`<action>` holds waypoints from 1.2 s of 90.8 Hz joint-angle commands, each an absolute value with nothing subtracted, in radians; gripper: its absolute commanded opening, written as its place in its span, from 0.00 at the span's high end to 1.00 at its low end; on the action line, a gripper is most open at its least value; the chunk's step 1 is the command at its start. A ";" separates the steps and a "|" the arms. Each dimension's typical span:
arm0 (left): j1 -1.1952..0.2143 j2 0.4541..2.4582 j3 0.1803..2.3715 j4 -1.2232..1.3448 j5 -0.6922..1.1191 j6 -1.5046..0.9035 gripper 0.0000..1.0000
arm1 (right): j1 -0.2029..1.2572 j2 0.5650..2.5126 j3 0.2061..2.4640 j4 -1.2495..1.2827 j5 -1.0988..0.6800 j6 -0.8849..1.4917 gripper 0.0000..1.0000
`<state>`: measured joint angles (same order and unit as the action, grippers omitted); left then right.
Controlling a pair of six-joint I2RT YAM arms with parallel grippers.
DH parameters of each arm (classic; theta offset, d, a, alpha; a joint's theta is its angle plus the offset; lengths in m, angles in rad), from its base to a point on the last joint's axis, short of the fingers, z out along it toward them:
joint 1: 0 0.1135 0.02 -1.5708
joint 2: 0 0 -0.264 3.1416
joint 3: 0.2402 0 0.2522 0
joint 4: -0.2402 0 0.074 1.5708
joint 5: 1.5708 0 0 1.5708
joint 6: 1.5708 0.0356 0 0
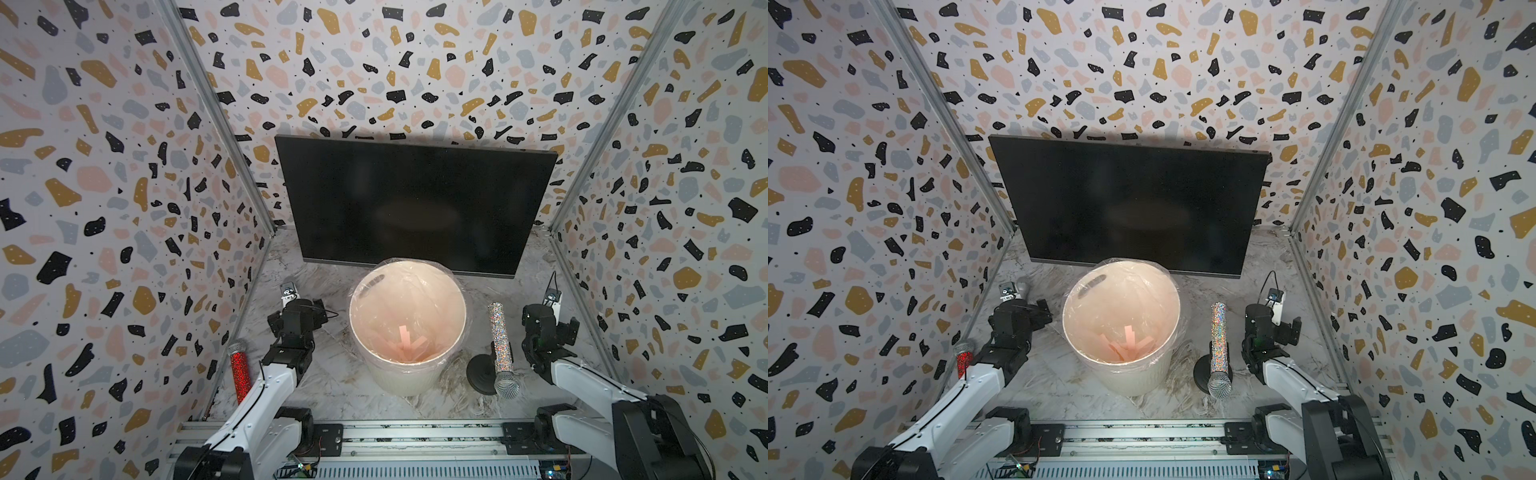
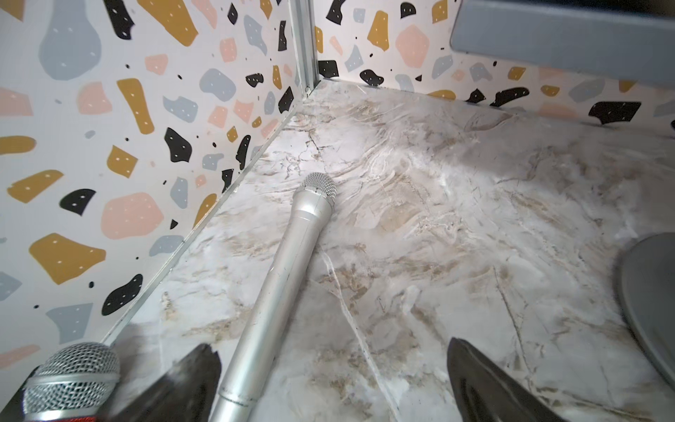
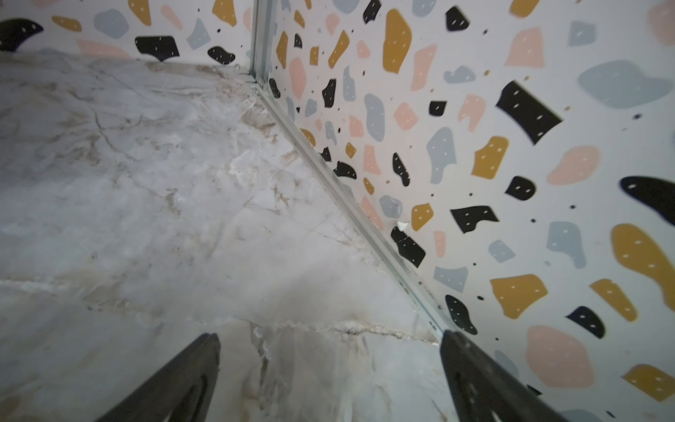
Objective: Remove the sticky note from the monitor
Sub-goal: Reset both arms
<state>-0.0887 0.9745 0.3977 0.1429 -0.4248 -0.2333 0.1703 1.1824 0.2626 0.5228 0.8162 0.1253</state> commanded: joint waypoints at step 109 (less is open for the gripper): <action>-0.110 1.419 0.336 0.799 -0.207 0.007 0.01 | 0.064 1.521 0.347 0.903 0.235 -0.009 0.00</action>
<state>-0.1078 1.4094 0.3077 0.7490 -0.2142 -0.0101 0.0662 1.5249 0.3157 0.9108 0.2810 -0.0006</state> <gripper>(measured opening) 0.994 0.997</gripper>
